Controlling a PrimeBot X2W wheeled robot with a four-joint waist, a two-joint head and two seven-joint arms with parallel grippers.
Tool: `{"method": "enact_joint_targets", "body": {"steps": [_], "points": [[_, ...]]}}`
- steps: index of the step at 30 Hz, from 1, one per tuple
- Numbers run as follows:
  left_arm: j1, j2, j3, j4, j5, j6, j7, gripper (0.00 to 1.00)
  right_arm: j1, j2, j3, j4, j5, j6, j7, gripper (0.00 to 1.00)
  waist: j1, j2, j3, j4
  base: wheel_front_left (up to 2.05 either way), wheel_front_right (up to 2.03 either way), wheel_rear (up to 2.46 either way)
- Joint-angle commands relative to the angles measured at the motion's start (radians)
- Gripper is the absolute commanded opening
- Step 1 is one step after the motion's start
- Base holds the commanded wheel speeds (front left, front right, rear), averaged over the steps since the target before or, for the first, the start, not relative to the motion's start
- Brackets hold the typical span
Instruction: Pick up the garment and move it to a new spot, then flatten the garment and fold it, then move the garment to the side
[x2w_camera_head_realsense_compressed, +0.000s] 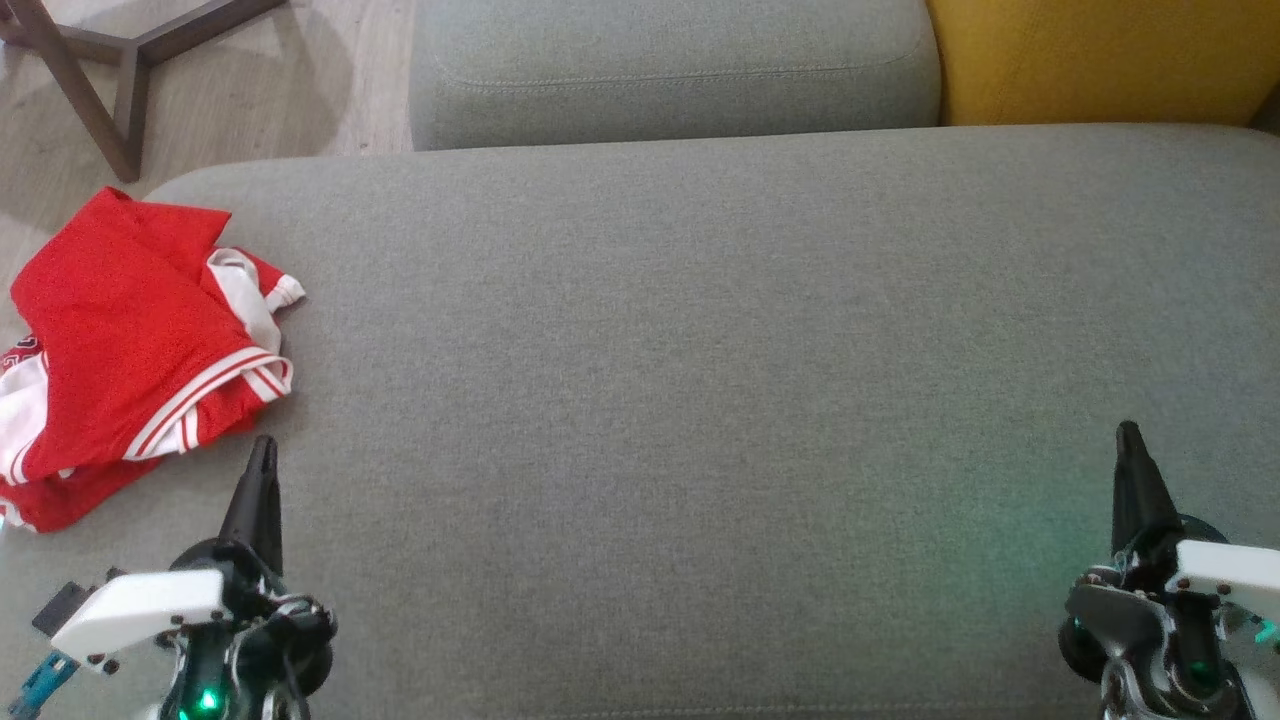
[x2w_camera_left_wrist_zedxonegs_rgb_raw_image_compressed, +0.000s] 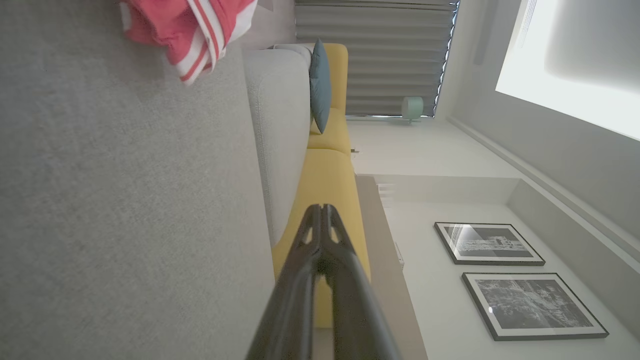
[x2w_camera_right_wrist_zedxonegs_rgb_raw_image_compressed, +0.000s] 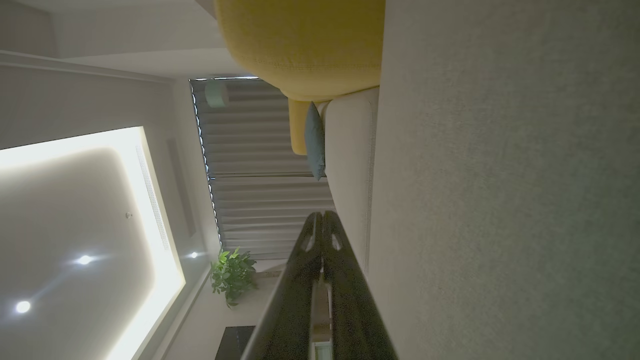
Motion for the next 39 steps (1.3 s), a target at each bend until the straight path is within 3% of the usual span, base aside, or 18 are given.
{"method": "enact_joint_targets", "body": {"steps": [1, 19, 39], "points": [[0.0, 0.0, 0.0, 0.0, 0.0, 0.0, 0.0, 1.0, 0.0, 0.0, 0.0, 0.0, 0.0, 0.0, 0.0, 1.0, 0.0, -0.0001, 0.0, 0.0, 0.0, 0.0, 0.0], [-0.007, 0.0, -0.038, 0.001, 0.044, 0.0, -0.046, 1.0, 0.012, -0.012, 0.038, -0.01, -0.051, 0.0, -0.043, 1.0, 0.0, -0.0001, 0.0, -0.001, 0.0, 0.0, 0.0], [-0.037, 0.005, -0.074, -0.071, 0.338, -0.001, -0.105, 1.0, 0.0, -0.045, 0.076, -0.087, -0.327, 0.001, -0.098, 1.0, 0.0, -0.0001, 0.0, -0.003, 0.0, 0.0, 0.0]]}}
